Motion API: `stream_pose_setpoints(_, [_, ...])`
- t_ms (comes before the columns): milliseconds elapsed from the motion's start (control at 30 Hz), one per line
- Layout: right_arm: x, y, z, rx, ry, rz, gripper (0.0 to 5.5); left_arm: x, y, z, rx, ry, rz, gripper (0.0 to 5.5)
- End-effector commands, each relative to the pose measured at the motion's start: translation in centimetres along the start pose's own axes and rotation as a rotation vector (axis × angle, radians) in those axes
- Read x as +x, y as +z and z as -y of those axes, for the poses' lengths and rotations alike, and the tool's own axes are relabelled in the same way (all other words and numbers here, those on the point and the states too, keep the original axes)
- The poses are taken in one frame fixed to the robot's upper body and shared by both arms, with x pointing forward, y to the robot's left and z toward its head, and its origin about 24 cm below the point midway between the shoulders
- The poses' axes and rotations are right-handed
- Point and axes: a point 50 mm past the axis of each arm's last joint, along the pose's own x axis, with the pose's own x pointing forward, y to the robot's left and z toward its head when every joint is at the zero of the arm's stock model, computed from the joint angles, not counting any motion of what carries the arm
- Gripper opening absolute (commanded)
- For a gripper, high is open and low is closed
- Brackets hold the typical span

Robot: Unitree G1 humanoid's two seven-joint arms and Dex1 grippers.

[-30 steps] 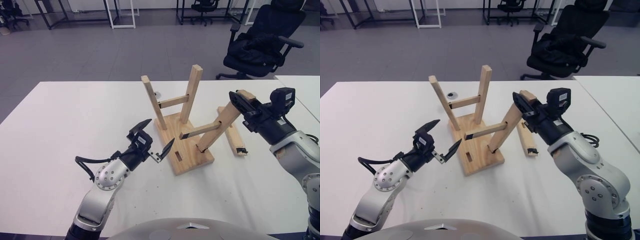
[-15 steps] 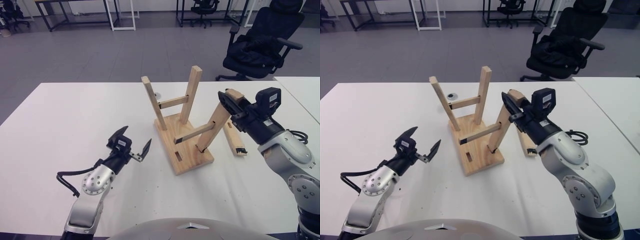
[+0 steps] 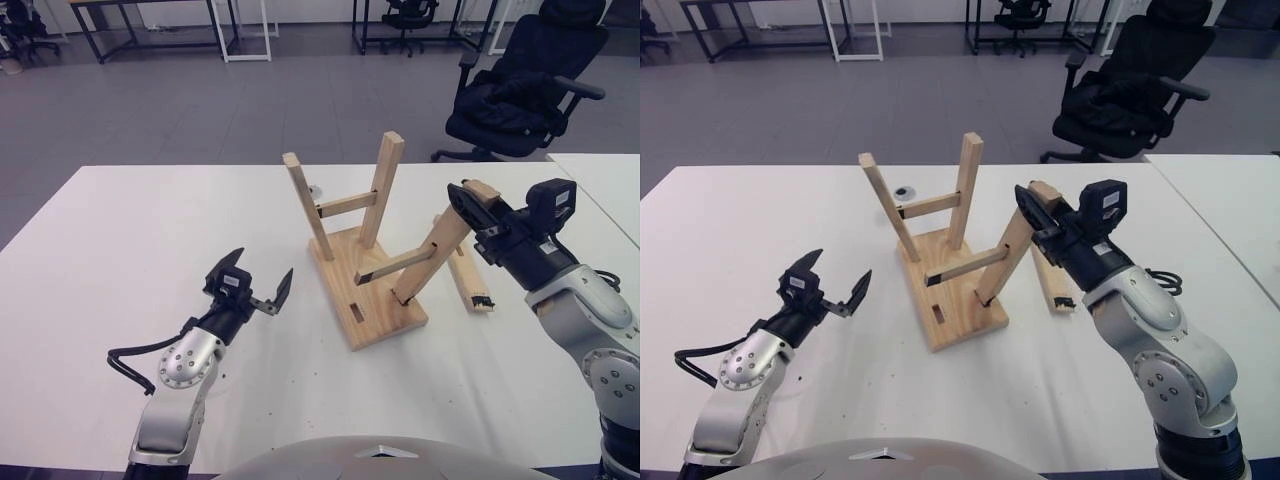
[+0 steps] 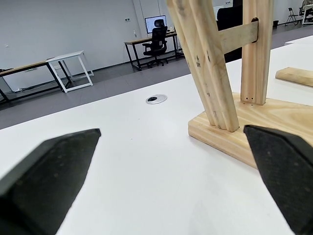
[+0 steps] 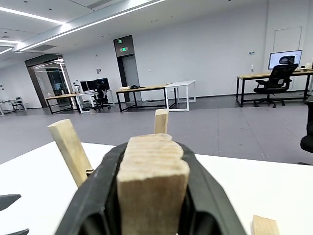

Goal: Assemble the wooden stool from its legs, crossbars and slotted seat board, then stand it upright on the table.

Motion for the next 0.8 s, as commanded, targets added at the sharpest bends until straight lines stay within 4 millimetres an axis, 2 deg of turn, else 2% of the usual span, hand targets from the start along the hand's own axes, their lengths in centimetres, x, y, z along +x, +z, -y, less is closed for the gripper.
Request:
stream_pose_setpoints(33, [-5.5, -11.1, 0.3, -0.024, -0.064, -0.701, 1.07, 0.0, 0.1, -0.3, 0.002, 0.029, 0.004, 5.4])
stream_pose_setpoints(167, [-4.6, -10.3, 0.3, -0.051, -0.043, -0.697, 1.07, 0.2, 0.0, 0.0, 0.011, 0.019, 0.001, 5.4])
stream_pose_setpoints(267, [-4.1, -10.4, 1.1, 0.146, -0.162, -0.679, 1.07, 0.5, 0.2, 0.1, 0.012, 0.016, 0.009, 5.4])
stream_pose_setpoints(367, [-4.2, -10.1, 2.4, 0.246, -0.229, -0.664, 1.05, 0.5, 0.2, 0.2, 0.009, 0.021, 0.012, 5.4])
stream_pose_setpoints(467, [-3.7, -7.9, 4.0, 0.289, -0.236, -0.63, 1.05, 0.5, 0.2, 0.3, 0.006, 0.025, 0.014, 5.4])
stream_pose_setpoints(567, [-2.3, -5.7, 4.6, 0.269, -0.223, -0.588, 1.05, 0.8, 0.2, 0.4, 0.003, 0.025, 0.021, 5.4])
stream_pose_setpoints(700, [-0.6, -4.6, 4.7, 0.331, -0.183, -0.501, 1.05, 3.7, 0.1, 1.8, 0.01, -0.131, 0.027, 5.4])
stream_pose_setpoints(800, [0.1, -3.3, 4.7, 0.474, -0.09, -0.423, 1.05, 6.4, -0.6, 0.8, -0.081, -0.222, 0.008, 5.4])
